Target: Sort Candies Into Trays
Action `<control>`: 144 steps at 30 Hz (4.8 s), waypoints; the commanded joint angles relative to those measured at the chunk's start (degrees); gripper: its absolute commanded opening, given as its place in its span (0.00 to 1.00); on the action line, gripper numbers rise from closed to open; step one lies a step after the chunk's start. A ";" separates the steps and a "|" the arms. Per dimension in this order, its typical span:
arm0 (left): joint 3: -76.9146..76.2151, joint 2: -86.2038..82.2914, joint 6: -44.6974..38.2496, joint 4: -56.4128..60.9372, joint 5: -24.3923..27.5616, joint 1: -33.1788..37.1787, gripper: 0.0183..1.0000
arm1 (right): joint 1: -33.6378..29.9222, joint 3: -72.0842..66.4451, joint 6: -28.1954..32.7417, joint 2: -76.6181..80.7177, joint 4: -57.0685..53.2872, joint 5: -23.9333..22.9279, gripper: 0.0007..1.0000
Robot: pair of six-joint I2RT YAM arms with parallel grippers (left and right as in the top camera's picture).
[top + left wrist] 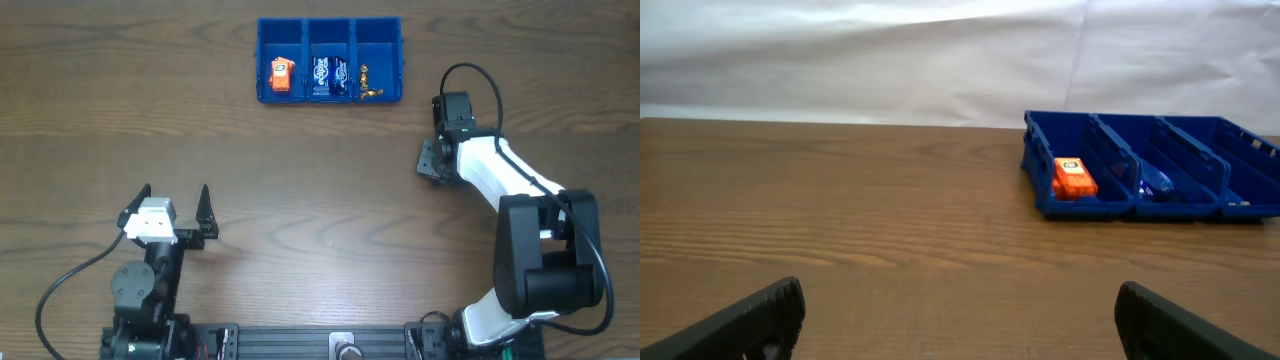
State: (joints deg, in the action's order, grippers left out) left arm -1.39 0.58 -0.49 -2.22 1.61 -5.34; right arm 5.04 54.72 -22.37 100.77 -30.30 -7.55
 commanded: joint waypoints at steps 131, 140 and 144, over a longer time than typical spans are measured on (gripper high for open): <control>1.11 -0.37 -0.81 -2.25 -0.55 0.17 1.00 | -4.09 -54.27 20.55 -100.61 25.79 5.16 1.00; 1.11 -0.33 -0.81 -2.25 -0.55 0.17 1.00 | -4.09 -54.27 20.55 -100.61 25.79 5.16 1.00; 1.11 -0.33 -0.81 -2.25 -0.52 0.17 1.00 | -4.09 -54.27 20.55 -100.61 25.79 5.14 1.00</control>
State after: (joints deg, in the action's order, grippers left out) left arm -1.39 0.58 -0.47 -2.24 1.61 -5.34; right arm 1.28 0.71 -2.48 0.62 -4.40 -2.15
